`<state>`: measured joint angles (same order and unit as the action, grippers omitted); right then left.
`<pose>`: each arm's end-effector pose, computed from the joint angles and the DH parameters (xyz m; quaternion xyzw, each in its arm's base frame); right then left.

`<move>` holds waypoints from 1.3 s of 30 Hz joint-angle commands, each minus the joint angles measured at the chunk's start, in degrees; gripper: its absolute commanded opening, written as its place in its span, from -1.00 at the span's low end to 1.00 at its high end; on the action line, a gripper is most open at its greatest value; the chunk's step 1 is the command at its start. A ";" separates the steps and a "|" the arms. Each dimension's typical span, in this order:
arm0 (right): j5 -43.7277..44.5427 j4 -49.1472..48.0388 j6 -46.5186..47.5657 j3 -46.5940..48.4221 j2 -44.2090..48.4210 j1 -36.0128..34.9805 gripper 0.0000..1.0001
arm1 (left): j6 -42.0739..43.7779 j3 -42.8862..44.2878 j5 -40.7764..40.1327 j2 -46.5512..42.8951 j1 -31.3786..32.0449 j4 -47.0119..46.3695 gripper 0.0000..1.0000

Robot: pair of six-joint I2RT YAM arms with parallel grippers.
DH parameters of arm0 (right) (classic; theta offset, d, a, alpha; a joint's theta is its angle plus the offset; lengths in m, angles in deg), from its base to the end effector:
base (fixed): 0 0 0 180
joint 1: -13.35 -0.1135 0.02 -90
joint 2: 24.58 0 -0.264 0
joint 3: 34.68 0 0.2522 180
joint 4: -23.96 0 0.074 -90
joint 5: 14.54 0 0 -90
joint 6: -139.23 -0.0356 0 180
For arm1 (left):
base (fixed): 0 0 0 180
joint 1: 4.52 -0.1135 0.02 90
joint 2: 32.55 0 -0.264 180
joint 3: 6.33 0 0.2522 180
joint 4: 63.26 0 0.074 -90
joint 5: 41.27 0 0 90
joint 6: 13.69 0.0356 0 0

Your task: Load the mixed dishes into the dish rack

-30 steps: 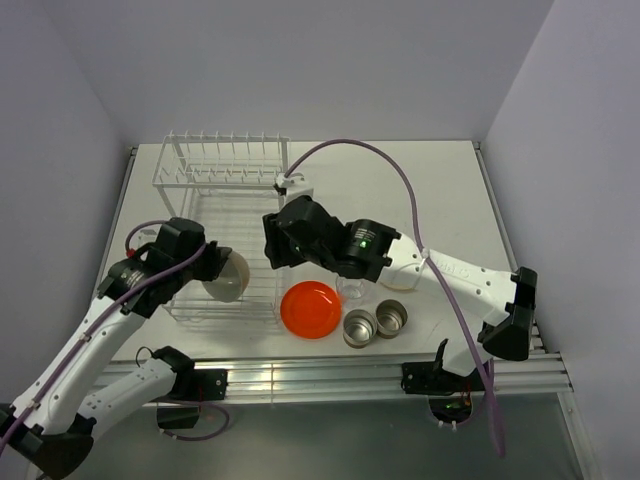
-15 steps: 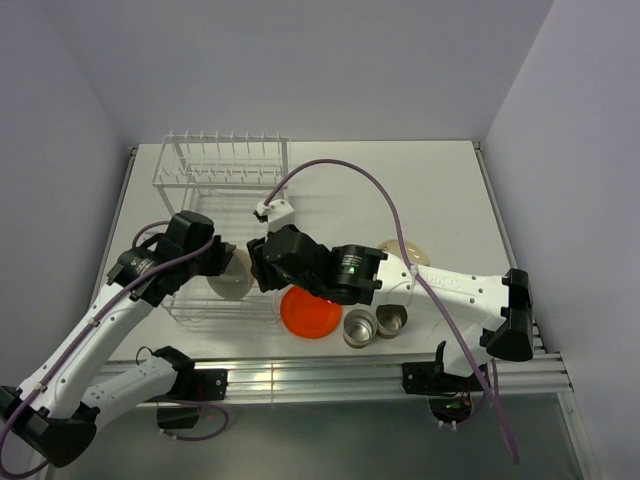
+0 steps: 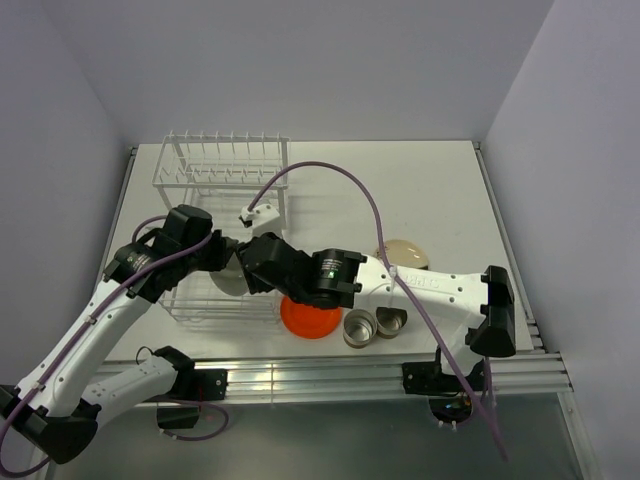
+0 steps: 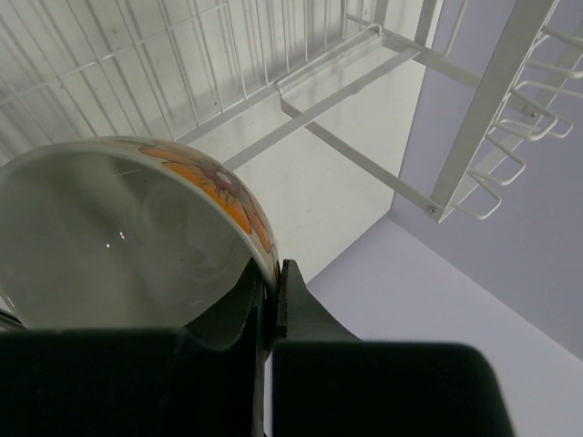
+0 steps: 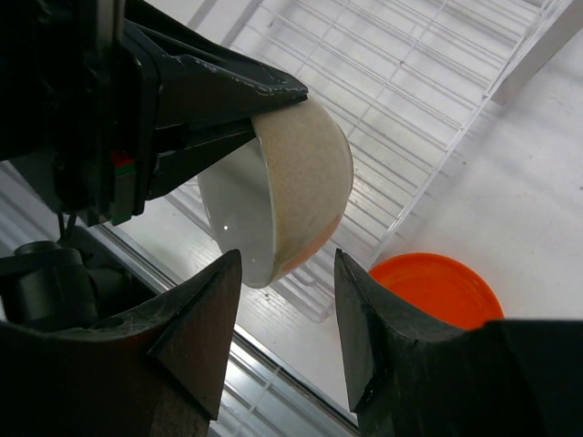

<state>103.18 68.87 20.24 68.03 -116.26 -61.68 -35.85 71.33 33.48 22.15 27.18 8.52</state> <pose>0.1097 0.3463 0.3668 -0.2313 0.8326 0.2298 0.4477 0.1504 -0.0819 0.3458 -0.6349 0.6782 -0.2928 0.2262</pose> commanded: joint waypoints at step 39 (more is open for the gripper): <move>20.70 8.75 -4.23 6.15 -10.71 -1.09 -1.00 | 5.37 -1.41 12.26 -2.49 0.38 -9.42 -1.00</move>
<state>121.61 75.52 13.33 71.16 -126.48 -62.27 -34.08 69.46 41.79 21.69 27.16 2.33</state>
